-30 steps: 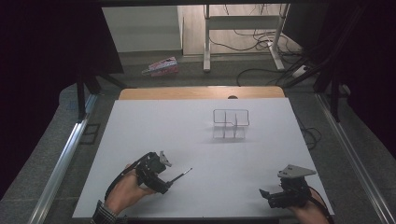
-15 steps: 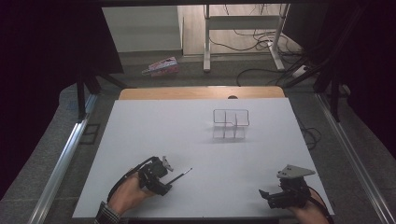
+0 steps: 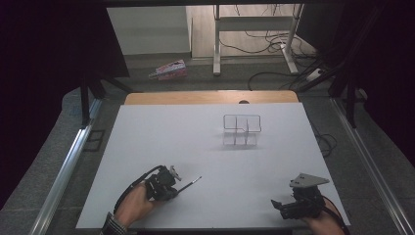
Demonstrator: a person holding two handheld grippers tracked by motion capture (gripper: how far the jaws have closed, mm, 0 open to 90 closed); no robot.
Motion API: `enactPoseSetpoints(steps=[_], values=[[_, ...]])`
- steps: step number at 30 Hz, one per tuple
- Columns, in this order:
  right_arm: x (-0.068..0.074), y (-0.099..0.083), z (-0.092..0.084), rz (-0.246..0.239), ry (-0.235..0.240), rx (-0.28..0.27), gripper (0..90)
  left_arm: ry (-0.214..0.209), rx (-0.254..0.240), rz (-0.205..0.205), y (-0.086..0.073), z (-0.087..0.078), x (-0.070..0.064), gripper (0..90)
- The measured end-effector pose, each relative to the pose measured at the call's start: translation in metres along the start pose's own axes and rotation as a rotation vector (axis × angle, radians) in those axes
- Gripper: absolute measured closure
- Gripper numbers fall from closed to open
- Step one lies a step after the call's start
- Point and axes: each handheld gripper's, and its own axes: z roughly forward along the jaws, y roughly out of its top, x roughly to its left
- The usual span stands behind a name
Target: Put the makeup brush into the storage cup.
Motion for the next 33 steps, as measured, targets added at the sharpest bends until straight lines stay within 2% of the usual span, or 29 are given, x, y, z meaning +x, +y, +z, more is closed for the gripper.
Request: enactPoseSetpoints(steps=[11, 18, 21, 25, 26, 33], values=[[0.000, 0.000, 0.000, -0.003, 0.002, 0.001, 3.4, 0.012, -0.019, -0.006, -0.003, -0.002, -0.001, 85.5], [0.000, 0.000, 0.000, -0.003, 0.001, 0.002, 3.4, 0.019, -0.074, -0.016, -0.006, -0.011, -0.001, 85.5], [0.000, 0.000, 0.000, -0.002, 0.002, 0.002, 3.4, -0.012, -0.111, -0.020, -0.008, -0.014, -0.002, 85.5], [0.000, 0.000, 0.000, -0.001, 0.002, 0.000, 3.4, -0.016, -0.137, -0.026, -0.010, -0.017, -0.001, 85.5], [0.000, 0.000, 0.000, 0.000, 0.002, -0.001, 3.3, -0.025, -0.156, -0.032, -0.012, -0.018, -0.001, 85.5], [0.000, 0.000, 0.000, 0.001, 0.006, -0.005, 2.7, -0.021, -0.203, -0.025, -0.015, -0.022, -0.003, 85.5]])
